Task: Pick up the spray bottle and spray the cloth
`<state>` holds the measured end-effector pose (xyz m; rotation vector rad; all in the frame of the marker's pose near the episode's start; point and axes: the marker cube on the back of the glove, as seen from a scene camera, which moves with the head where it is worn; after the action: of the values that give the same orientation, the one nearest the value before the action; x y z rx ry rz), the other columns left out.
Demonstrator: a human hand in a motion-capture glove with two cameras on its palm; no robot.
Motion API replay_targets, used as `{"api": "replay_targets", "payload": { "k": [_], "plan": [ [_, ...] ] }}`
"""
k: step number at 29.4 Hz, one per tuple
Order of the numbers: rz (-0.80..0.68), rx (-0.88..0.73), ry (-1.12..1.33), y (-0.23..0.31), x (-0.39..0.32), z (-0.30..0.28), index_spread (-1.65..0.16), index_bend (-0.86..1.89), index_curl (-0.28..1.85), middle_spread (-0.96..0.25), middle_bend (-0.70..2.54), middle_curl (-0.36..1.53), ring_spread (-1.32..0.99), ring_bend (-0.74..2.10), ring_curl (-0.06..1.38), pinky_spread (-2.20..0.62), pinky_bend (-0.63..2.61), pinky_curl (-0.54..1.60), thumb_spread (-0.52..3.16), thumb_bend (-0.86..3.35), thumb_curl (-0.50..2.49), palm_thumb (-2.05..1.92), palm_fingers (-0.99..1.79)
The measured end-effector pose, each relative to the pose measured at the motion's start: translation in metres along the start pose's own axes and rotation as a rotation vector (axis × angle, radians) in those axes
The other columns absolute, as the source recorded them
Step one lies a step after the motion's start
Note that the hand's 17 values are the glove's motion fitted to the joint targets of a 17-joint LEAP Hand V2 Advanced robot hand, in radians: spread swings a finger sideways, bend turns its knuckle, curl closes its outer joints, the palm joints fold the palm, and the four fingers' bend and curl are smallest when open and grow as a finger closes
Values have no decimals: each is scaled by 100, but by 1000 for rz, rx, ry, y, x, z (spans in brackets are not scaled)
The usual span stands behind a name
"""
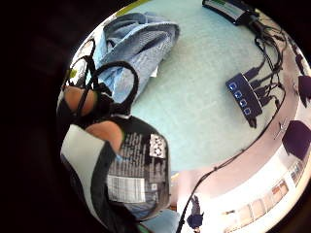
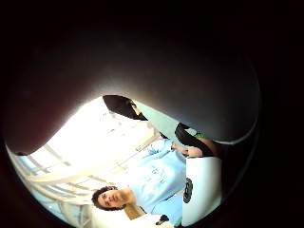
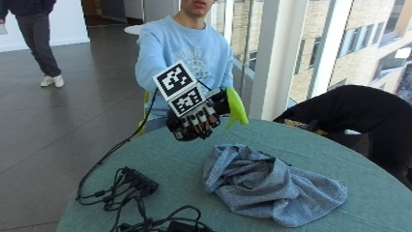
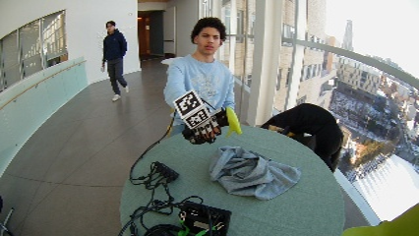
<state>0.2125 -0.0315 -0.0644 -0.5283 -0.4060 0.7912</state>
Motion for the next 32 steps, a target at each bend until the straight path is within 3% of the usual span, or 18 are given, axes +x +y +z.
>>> {"api": "replay_targets", "payload": {
  "k": [10,21,32],
  "plan": [
    [-73,21,-16,1,-21,13,-21,14,39,-10,30,46,-5,45,38,13,28,38,66,-3,66,98,114],
    [-413,151,-182,11,-95,51,-21,14,39,-10,29,46,-5,46,38,14,29,38,67,-3,66,98,113],
    [-685,263,-460,3,-195,150,-22,15,40,-10,25,45,-5,41,37,15,26,37,73,-3,66,96,107]
  ]
}}
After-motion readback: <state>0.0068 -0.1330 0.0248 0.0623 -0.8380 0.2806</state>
